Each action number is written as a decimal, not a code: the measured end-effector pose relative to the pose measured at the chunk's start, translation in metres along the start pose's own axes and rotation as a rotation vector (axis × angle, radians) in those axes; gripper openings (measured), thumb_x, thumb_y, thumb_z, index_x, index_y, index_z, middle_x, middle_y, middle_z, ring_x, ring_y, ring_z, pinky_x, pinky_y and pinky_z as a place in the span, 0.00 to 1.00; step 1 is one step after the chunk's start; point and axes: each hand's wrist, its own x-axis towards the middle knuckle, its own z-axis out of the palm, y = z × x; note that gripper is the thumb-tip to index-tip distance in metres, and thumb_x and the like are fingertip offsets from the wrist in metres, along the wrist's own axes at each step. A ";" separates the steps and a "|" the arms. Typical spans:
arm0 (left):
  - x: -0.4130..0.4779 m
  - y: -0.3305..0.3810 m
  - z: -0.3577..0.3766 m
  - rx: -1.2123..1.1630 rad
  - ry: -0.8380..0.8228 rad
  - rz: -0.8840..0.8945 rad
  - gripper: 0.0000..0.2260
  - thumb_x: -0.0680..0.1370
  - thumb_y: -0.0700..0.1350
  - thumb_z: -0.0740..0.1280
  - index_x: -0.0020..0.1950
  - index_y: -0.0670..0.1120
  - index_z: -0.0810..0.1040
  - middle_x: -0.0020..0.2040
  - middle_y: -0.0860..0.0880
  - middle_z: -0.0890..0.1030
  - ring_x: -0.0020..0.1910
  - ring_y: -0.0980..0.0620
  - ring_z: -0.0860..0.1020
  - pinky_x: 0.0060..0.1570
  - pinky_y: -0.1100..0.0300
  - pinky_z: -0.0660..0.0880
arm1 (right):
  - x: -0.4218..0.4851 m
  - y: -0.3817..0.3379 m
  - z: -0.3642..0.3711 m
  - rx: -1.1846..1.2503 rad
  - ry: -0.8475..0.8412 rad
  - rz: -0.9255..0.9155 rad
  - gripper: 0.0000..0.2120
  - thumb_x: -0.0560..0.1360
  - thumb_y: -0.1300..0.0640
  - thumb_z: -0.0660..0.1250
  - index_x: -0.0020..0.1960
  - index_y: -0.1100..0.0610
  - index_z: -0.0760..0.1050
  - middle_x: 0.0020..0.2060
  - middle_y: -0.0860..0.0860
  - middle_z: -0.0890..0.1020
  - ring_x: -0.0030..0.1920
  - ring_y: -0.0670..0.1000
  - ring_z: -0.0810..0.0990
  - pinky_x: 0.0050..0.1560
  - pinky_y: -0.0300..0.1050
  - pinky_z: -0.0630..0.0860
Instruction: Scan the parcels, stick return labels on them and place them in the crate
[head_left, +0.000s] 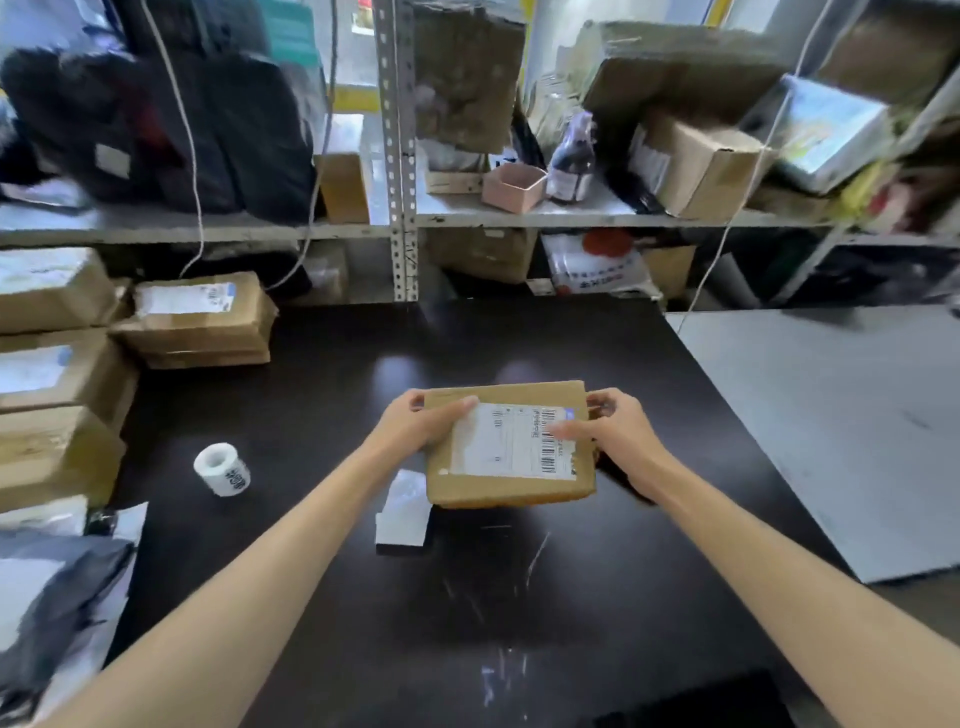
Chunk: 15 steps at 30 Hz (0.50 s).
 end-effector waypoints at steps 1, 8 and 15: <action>0.002 0.000 0.008 0.014 -0.031 0.010 0.09 0.70 0.55 0.76 0.44 0.51 0.85 0.42 0.51 0.86 0.42 0.53 0.84 0.40 0.62 0.77 | 0.003 0.002 -0.009 0.006 -0.017 -0.028 0.31 0.58 0.59 0.83 0.57 0.58 0.72 0.47 0.54 0.85 0.43 0.55 0.86 0.42 0.56 0.83; 0.018 -0.003 0.053 0.229 -0.186 -0.114 0.36 0.61 0.61 0.78 0.66 0.53 0.74 0.60 0.53 0.79 0.60 0.55 0.77 0.61 0.55 0.73 | 0.040 0.001 -0.063 -0.265 -0.244 -0.185 0.23 0.59 0.56 0.82 0.51 0.53 0.78 0.45 0.50 0.85 0.45 0.49 0.85 0.47 0.48 0.81; 0.013 -0.027 0.097 0.017 -0.309 -0.234 0.34 0.62 0.53 0.81 0.65 0.47 0.75 0.60 0.48 0.82 0.57 0.50 0.82 0.59 0.48 0.78 | 0.061 -0.009 -0.060 -0.489 -0.597 -0.267 0.21 0.67 0.60 0.78 0.58 0.54 0.77 0.48 0.49 0.84 0.48 0.48 0.84 0.47 0.41 0.79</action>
